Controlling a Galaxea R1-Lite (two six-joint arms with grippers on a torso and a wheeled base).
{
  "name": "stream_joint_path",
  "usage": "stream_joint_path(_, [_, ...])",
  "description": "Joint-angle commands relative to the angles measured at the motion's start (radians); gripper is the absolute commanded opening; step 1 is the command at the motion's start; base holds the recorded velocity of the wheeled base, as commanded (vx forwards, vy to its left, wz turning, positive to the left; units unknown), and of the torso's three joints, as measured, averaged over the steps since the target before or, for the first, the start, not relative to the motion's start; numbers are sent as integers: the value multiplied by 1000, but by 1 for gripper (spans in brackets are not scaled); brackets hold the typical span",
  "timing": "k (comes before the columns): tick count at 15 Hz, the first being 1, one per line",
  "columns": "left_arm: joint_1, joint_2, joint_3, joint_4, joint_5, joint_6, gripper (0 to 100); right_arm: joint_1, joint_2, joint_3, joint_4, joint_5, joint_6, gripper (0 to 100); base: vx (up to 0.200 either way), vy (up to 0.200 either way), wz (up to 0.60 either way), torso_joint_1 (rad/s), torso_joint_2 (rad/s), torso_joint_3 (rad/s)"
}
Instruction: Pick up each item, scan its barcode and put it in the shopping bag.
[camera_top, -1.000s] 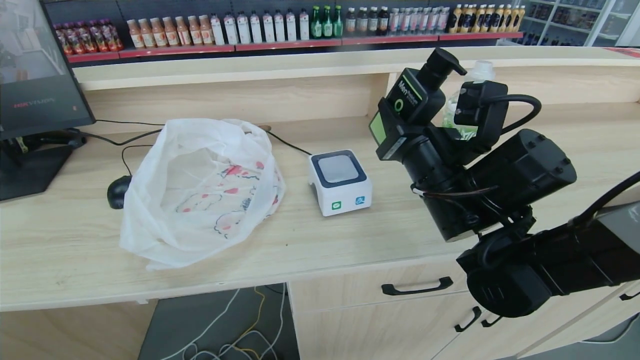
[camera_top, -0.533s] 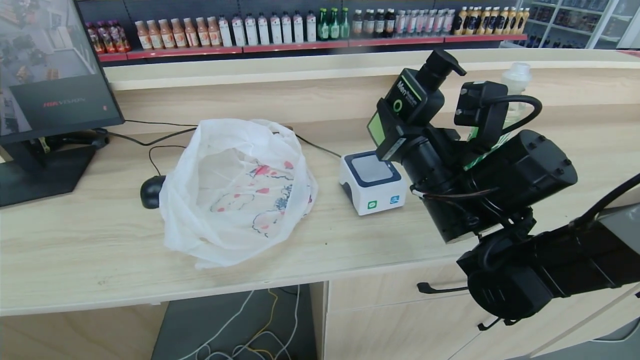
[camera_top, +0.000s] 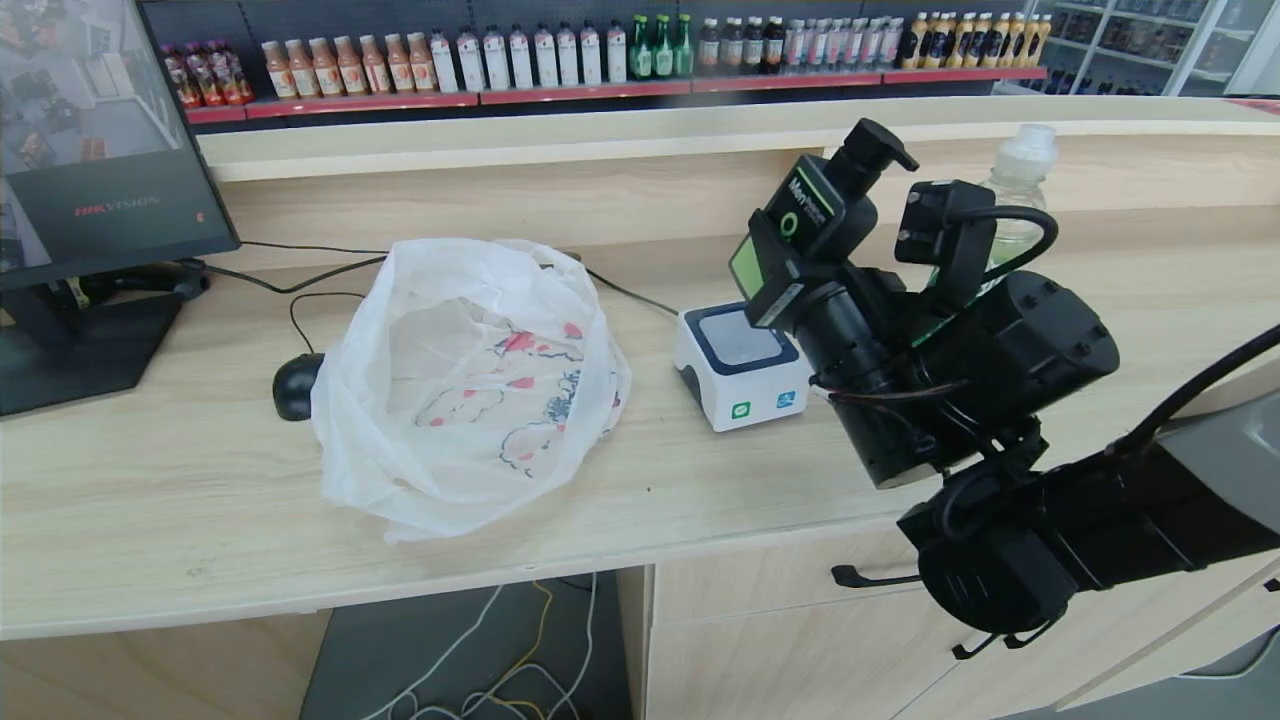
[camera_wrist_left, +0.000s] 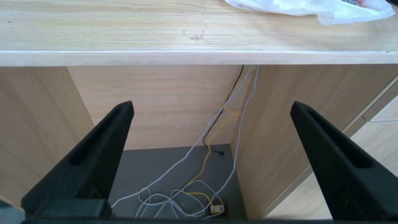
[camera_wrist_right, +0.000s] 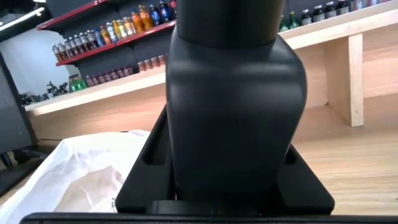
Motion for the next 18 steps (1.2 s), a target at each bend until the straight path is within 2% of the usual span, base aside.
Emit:
stream_joint_path(1, [0, 2, 0, 0, 0, 0, 100, -2, 20, -19, 21, -3, 50, 0, 0, 0, 0, 0, 0, 0])
stream_joint_path(6, [0, 2, 0, 0, 0, 0, 100, 4, -17, -130, 257, -20, 382, 0, 0, 0, 0, 0, 0, 0])
stream_joint_path(9, [0, 2, 0, 0, 0, 0, 100, 2, -69, -163, 470, -19, 598, 0, 0, 0, 0, 0, 0, 0])
stream_joint_path(11, [0, 2, 0, 0, 0, 0, 100, 1, -87, -234, 604, -19, 710, 0, 0, 0, 0, 0, 0, 0])
stream_joint_path(15, [0, 2, 0, 0, 0, 0, 100, -25, -70, -292, 743, -19, 810, 0, 0, 0, 0, 0, 0, 0])
stream_joint_path(18, [0, 2, 0, 0, 0, 0, 100, -45, -38, -291, 750, -19, 819, 0, 0, 0, 0, 0, 0, 0])
